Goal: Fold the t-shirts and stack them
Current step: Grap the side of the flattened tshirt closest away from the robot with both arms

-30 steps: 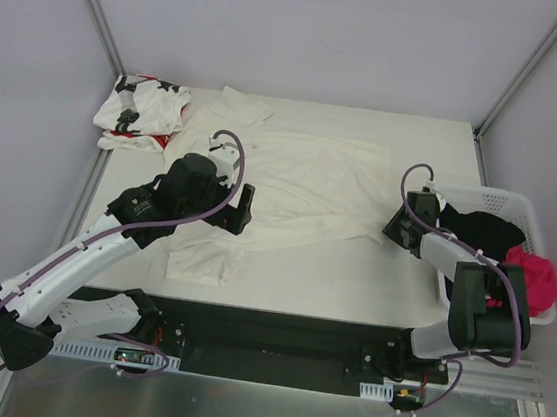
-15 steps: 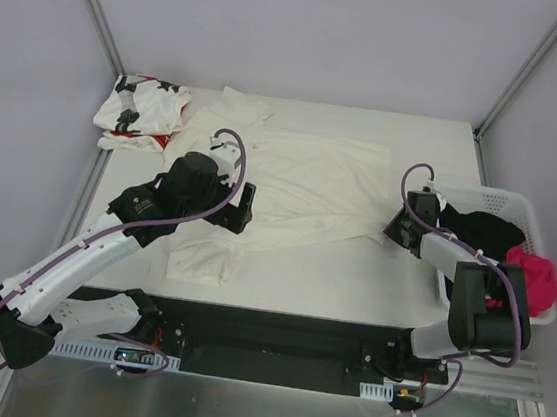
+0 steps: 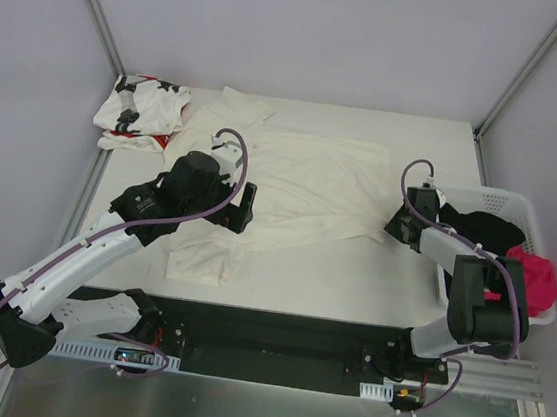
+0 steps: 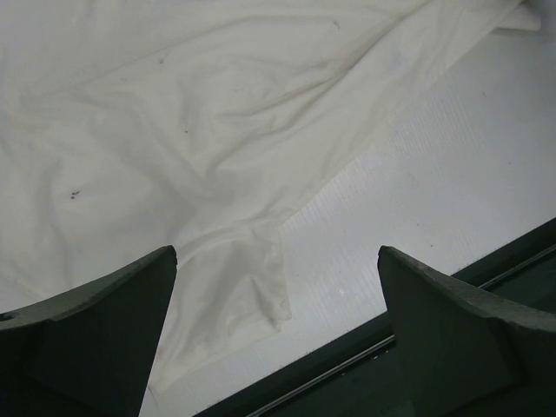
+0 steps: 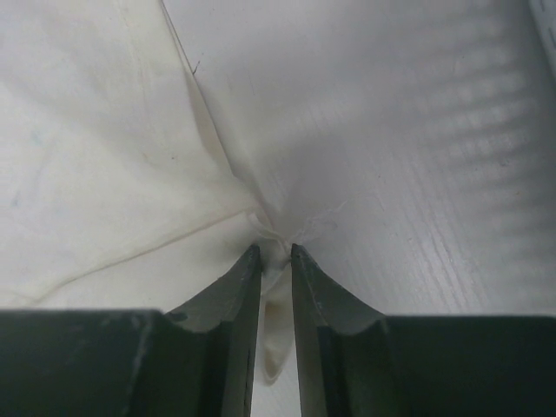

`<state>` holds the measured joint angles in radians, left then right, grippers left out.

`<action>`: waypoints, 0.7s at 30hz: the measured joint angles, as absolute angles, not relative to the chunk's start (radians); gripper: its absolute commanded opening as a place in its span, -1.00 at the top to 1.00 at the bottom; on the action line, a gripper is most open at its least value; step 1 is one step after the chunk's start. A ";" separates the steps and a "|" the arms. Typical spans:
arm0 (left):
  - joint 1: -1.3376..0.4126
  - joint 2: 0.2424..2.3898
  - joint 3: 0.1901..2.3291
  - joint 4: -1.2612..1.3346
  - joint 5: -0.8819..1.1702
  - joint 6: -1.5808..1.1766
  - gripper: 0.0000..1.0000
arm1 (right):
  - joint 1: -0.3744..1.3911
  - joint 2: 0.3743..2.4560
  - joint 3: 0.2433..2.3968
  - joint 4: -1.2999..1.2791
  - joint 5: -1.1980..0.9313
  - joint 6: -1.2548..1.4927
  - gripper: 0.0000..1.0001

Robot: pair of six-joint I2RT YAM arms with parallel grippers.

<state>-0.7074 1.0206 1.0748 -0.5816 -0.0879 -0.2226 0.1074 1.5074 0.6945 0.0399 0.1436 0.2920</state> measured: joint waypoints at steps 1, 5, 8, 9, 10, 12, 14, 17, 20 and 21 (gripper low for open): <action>-0.707 1.021 1.075 -0.582 -0.088 -0.223 -0.98 | 0.107 1.510 0.698 0.039 0.144 0.292 0.56; -0.707 1.021 1.075 -0.581 -0.088 -0.223 -0.98 | 0.106 1.520 0.709 0.036 0.143 0.292 0.80; -0.707 1.019 1.074 -0.581 -0.088 -0.223 -0.98 | 0.102 1.526 0.716 0.035 0.142 0.290 0.99; -0.707 1.018 1.074 -0.581 -0.088 -0.223 -0.98 | 0.101 1.528 0.718 0.034 0.142 0.291 0.99; -0.707 1.016 1.073 -0.581 -0.088 -0.223 -0.98 | 0.100 1.529 0.718 0.034 0.142 0.292 0.99; -0.707 1.007 1.067 -0.580 -0.088 -0.223 -0.98 | 0.099 1.530 0.718 0.034 0.142 0.294 0.99; -0.707 0.994 1.060 -0.580 -0.089 -0.223 -0.98 | 0.099 1.530 0.718 0.034 0.141 0.294 0.99; -0.707 0.981 1.052 -0.579 -0.089 -0.223 -0.98 | 0.099 1.528 0.718 0.034 0.134 0.294 0.99; -0.707 0.975 1.040 -0.570 -0.089 -0.222 -0.98 | 0.099 1.510 0.718 0.023 0.125 0.294 0.99; -0.707 0.972 1.032 -0.563 -0.089 -0.222 -0.98 | 0.099 1.494 0.718 0.014 0.123 0.294 0.99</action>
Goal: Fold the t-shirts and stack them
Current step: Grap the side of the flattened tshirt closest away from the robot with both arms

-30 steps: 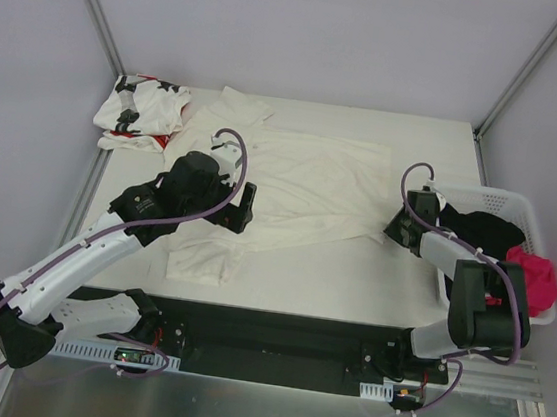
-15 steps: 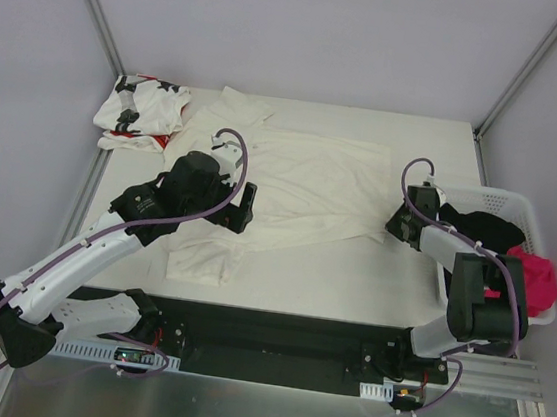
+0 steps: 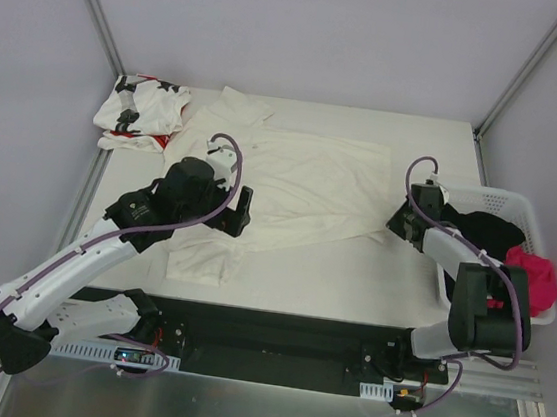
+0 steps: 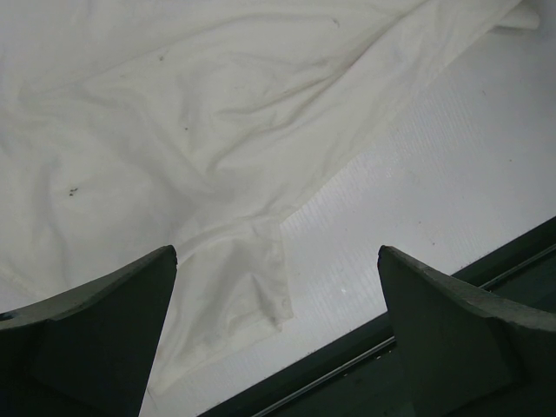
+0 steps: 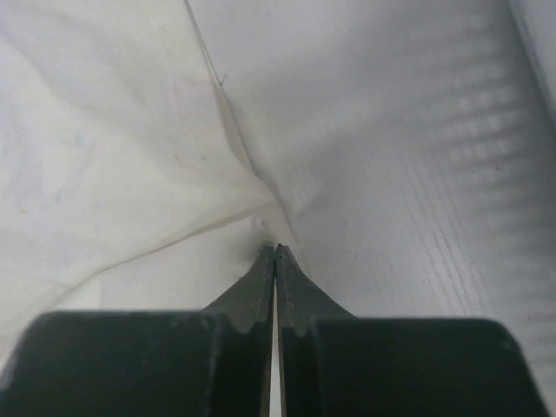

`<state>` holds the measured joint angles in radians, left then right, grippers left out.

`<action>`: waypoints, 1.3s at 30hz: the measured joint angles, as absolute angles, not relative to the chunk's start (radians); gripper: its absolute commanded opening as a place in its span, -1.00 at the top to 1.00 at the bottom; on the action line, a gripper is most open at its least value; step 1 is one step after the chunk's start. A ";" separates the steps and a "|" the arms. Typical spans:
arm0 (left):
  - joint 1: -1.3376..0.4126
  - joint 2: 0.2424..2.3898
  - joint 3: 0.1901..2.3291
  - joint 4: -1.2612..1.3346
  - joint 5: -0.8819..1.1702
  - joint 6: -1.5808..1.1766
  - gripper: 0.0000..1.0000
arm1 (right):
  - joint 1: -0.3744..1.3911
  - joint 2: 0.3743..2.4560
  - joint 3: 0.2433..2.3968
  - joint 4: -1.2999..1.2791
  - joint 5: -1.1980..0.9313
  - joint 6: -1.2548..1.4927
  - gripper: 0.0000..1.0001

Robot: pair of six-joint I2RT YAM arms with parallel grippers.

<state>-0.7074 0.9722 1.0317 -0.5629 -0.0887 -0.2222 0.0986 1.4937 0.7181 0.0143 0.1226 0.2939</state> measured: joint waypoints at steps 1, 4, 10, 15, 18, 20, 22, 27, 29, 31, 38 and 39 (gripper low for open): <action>-0.707 0.970 1.026 -0.561 -0.089 -0.222 -0.98 | 0.099 1.474 0.719 0.007 0.123 0.294 0.99; -0.707 0.957 0.995 -0.550 -0.088 -0.223 -0.98 | 0.099 1.405 0.735 -0.027 0.122 0.293 0.99; -0.707 0.917 0.942 -0.530 -0.088 -0.224 -0.98 | 0.122 1.293 0.777 -0.075 0.121 0.292 0.99; -0.707 0.878 0.907 -0.524 -0.088 -0.225 -0.99 | 0.176 1.216 0.781 -0.136 0.121 0.292 0.99; -0.707 0.867 0.897 -0.517 -0.088 -0.228 -0.98 | 0.211 1.158 0.781 -0.177 0.123 0.295 0.99; -0.707 0.859 0.886 -0.508 -0.089 -0.231 -0.99 | 0.230 1.109 0.781 -0.201 0.124 0.295 0.99; -0.707 0.852 0.873 -0.506 -0.091 -0.237 -0.98 | 0.240 1.064 0.781 -0.220 0.125 0.296 0.99; -0.707 0.841 0.835 -0.498 -0.119 -0.266 -0.98 | 0.251 0.956 0.772 -0.269 0.127 0.303 0.99; -0.707 0.840 0.823 -0.494 -0.125 -0.280 -0.99 | 0.256 0.927 0.763 -0.283 0.126 0.307 0.99; -0.707 0.840 0.817 -0.492 -0.131 -0.290 -0.98 | 0.258 0.902 0.749 -0.305 0.123 0.310 0.99; -0.707 0.817 0.796 -0.484 -0.128 -0.324 -0.98 | 0.260 0.825 0.721 -0.373 0.133 0.311 0.99; -0.707 0.815 0.795 -0.484 -0.123 -0.329 -0.99 | 0.260 0.822 0.721 -0.373 0.136 0.310 0.99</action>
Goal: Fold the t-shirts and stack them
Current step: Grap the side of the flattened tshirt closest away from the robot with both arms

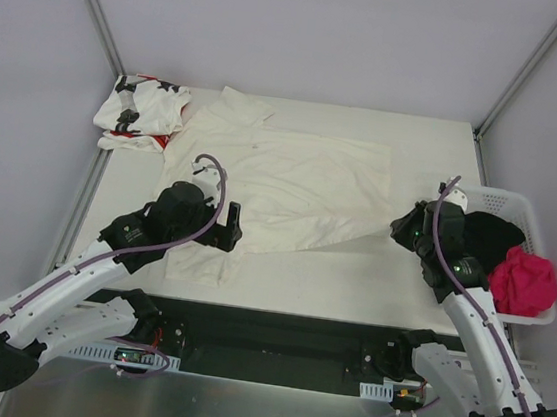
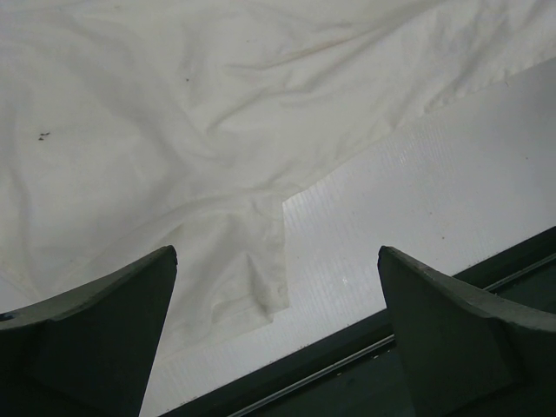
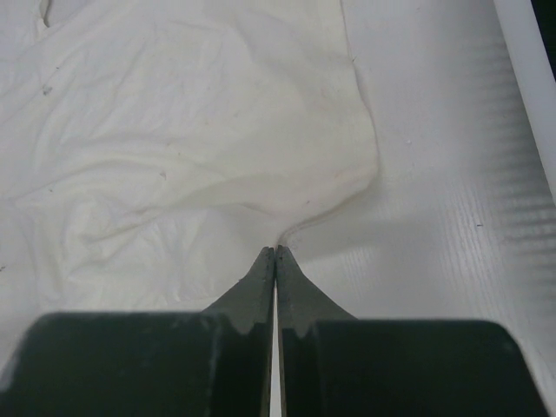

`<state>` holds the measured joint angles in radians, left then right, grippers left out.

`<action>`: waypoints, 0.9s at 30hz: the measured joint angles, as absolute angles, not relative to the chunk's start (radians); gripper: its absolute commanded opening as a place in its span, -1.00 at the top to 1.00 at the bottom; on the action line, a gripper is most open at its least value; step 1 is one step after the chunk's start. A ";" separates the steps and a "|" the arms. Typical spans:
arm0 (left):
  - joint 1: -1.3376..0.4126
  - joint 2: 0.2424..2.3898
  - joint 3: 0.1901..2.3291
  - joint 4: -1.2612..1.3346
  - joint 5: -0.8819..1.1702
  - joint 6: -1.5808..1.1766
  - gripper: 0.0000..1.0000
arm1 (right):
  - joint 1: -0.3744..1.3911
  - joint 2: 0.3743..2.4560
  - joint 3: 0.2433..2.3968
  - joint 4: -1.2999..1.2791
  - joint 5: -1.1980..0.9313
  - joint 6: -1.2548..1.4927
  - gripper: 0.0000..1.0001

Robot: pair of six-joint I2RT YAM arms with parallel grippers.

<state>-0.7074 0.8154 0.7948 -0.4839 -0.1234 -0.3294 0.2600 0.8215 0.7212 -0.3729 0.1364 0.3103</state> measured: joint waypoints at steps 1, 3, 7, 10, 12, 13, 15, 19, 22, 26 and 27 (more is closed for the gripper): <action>-0.707 0.817 0.795 -0.485 -0.117 -0.333 -0.98 | 0.260 0.821 0.721 -0.373 0.139 0.310 0.99; -0.707 0.828 0.795 -0.492 -0.101 -0.340 -0.98 | 0.260 0.826 0.721 -0.373 0.139 0.310 0.99; -0.707 0.874 0.787 -0.529 -0.070 -0.367 -0.98 | 0.260 0.847 0.721 -0.371 0.139 0.309 0.99; -0.708 0.881 0.757 -0.564 -0.073 -0.417 -0.98 | 0.260 0.864 0.721 -0.371 0.140 0.303 0.99; -0.707 0.881 0.735 -0.586 -0.093 -0.467 -0.98 | 0.260 0.876 0.721 -0.368 0.141 0.298 0.99; -0.707 0.880 0.724 -0.591 -0.113 -0.495 -0.98 | 0.260 0.880 0.721 -0.365 0.142 0.296 0.99; -0.707 0.872 0.706 -0.612 -0.184 -0.583 -0.98 | 0.260 0.887 0.721 -0.357 0.141 0.293 0.99; -0.707 0.854 0.712 -0.694 -0.332 -0.730 -0.98 | 0.258 0.890 0.721 -0.345 0.141 0.281 0.99; -0.707 0.889 0.745 -0.790 -0.445 -0.839 -0.98 | 0.254 0.888 0.721 -0.343 0.141 0.270 0.99; -0.706 0.962 0.766 -0.896 -0.510 -0.980 -0.98 | 0.234 0.868 0.708 -0.338 0.139 0.258 0.99; -0.706 0.970 0.761 -0.914 -0.510 -1.013 -0.98 | 0.227 0.861 0.704 -0.339 0.137 0.256 0.99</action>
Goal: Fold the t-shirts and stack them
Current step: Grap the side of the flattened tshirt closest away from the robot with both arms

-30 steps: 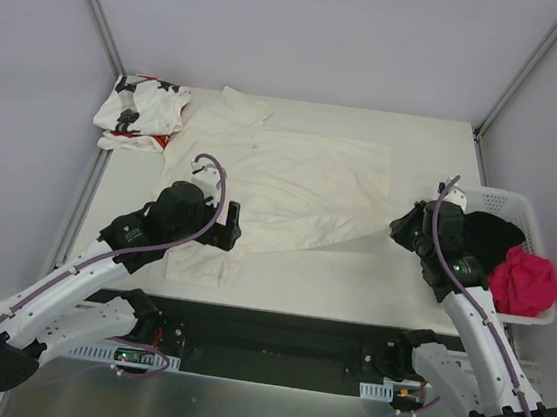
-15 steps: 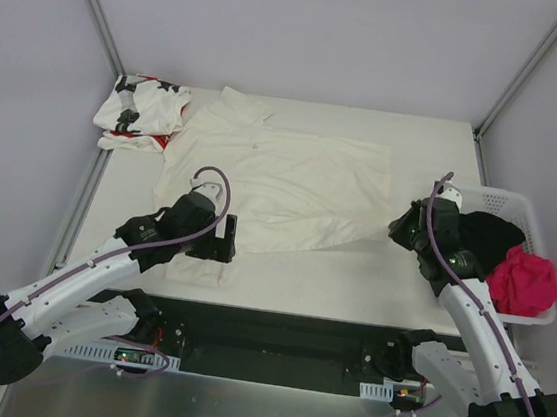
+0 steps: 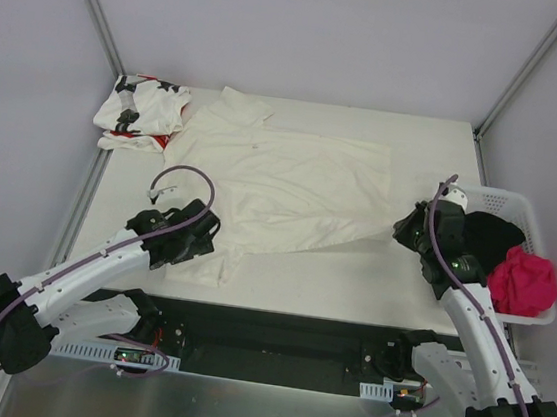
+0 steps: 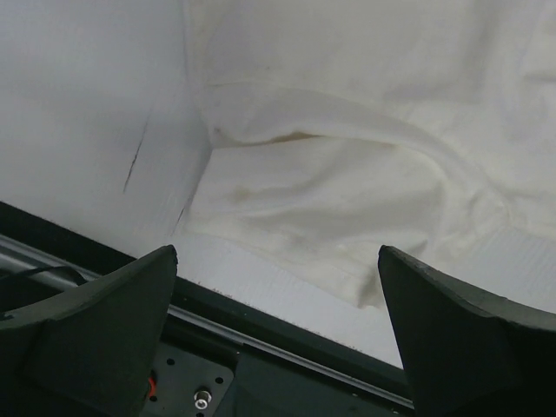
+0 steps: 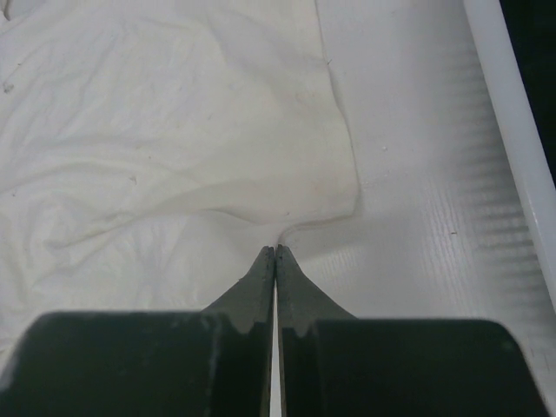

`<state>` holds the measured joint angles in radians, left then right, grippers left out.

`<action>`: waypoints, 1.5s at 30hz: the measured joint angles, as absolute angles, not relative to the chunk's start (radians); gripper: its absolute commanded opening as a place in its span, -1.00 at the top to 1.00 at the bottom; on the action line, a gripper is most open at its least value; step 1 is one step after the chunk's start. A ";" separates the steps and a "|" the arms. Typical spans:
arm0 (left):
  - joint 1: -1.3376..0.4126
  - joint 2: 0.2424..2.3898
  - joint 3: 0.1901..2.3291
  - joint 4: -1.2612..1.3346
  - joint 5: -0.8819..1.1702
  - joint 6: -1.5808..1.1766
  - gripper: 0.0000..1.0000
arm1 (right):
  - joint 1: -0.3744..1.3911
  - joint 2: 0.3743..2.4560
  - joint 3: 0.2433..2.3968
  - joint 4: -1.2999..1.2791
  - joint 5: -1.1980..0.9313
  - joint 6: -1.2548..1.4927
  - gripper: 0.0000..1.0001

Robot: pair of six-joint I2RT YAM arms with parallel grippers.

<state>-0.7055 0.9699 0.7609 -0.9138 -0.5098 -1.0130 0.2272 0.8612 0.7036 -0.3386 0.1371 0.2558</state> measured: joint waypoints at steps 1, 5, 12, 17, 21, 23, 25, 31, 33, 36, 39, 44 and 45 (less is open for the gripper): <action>-0.706 0.972 0.753 -0.925 -0.509 -1.037 -0.99 | 0.219 0.855 0.700 -0.338 0.134 0.253 0.99; -0.705 0.950 0.685 -0.950 -0.498 -1.153 -0.99 | 0.194 0.838 0.690 -0.337 0.119 0.242 0.99; -0.705 0.798 0.561 -0.966 -0.465 -1.308 -0.99 | 0.183 0.823 0.689 -0.338 0.108 0.221 0.99; -0.692 0.783 0.511 -0.941 -0.440 -1.366 -0.98 | 0.182 0.820 0.689 -0.339 0.101 0.218 0.99; -0.685 0.816 0.498 -0.912 -0.428 -1.387 -0.98 | 0.182 0.813 0.689 -0.343 0.100 0.215 0.99; -0.678 0.830 0.495 -0.897 -0.428 -1.398 -0.98 | 0.181 0.806 0.689 -0.346 0.100 0.215 0.99; -0.672 0.835 0.491 -0.888 -0.430 -1.409 -0.98 | 0.179 0.797 0.689 -0.350 0.100 0.214 0.99; -0.654 0.832 0.458 -0.864 -0.464 -1.455 -0.98 | 0.162 0.766 0.689 -0.361 0.101 0.208 0.99; -0.649 0.827 0.448 -0.855 -0.478 -1.460 -0.98 | 0.157 0.759 0.689 -0.365 0.101 0.208 0.99; -0.637 0.825 0.429 -0.836 -0.487 -1.465 -0.98 | 0.149 0.751 0.689 -0.370 0.100 0.208 0.99; -0.616 0.824 0.406 -0.807 -0.499 -1.461 -0.98 | 0.142 0.744 0.687 -0.378 0.100 0.207 0.99; -0.585 0.827 0.397 -0.747 -0.522 -1.420 -0.97 | 0.133 0.740 0.686 -0.395 0.099 0.205 0.99; -0.578 0.830 0.396 -0.733 -0.526 -1.411 -0.95 | 0.132 0.740 0.686 -0.397 0.099 0.205 0.99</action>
